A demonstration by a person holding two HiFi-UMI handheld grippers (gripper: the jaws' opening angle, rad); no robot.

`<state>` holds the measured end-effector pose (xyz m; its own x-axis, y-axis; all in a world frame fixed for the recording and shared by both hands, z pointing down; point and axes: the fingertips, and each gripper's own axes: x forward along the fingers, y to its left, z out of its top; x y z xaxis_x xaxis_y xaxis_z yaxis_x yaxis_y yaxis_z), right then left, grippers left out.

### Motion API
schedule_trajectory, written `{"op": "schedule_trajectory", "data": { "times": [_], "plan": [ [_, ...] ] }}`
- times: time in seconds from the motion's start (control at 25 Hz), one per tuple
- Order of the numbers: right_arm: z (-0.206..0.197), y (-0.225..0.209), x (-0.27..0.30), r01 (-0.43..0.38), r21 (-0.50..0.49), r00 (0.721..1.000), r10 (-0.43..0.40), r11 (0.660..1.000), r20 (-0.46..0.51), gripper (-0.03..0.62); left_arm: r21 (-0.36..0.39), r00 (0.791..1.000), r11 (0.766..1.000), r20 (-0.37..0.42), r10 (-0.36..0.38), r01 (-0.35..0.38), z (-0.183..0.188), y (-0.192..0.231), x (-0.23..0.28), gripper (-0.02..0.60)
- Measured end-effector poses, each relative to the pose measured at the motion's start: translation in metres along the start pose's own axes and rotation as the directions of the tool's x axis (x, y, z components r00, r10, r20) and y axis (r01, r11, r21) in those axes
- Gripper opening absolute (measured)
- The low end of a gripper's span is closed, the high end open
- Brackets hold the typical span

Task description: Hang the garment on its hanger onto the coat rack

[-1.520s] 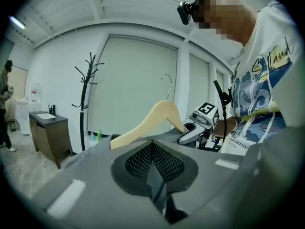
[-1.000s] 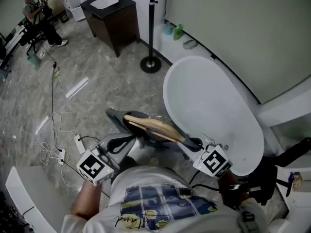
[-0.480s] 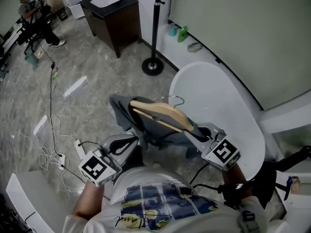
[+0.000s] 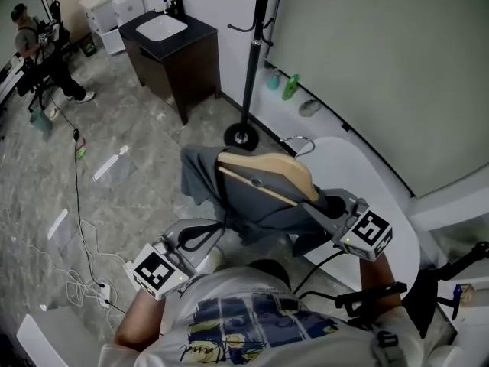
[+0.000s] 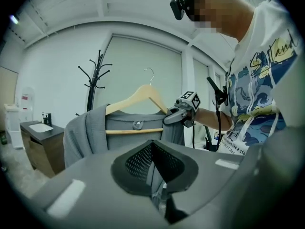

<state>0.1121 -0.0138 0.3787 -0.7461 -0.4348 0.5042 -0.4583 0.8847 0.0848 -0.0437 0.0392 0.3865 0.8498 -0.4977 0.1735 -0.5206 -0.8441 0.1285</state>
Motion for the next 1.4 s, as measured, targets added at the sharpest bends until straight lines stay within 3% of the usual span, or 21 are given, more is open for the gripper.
{"op": "schedule_trajectory", "data": {
  "times": [0.28,0.52,0.92,1.4],
  "plan": [
    [0.052,-0.089,0.049,0.000,-0.016,1.000,0.000,1.000,0.014,0.015,-0.009,1.000,1.000,0.007,-0.012,0.012,0.006,0.060,0.013,0.002],
    [0.095,-0.188,0.090,-0.006,-0.047,1.000,0.007,0.999,0.019,0.015,-0.014,1.000,1.000,0.006,0.020,-0.019,0.013,0.114,0.042,0.002],
    [0.173,-0.356,0.151,-0.023,-0.066,0.999,0.025,0.998,0.041,0.015,0.020,0.997,0.997,0.030,0.077,-0.077,0.056,0.195,0.108,0.002],
    [0.195,-0.499,0.225,0.010,-0.020,1.000,-0.010,1.000,0.022,0.015,-0.002,0.986,0.987,0.030,0.163,-0.163,0.064,0.250,0.148,0.002]
  ]
}}
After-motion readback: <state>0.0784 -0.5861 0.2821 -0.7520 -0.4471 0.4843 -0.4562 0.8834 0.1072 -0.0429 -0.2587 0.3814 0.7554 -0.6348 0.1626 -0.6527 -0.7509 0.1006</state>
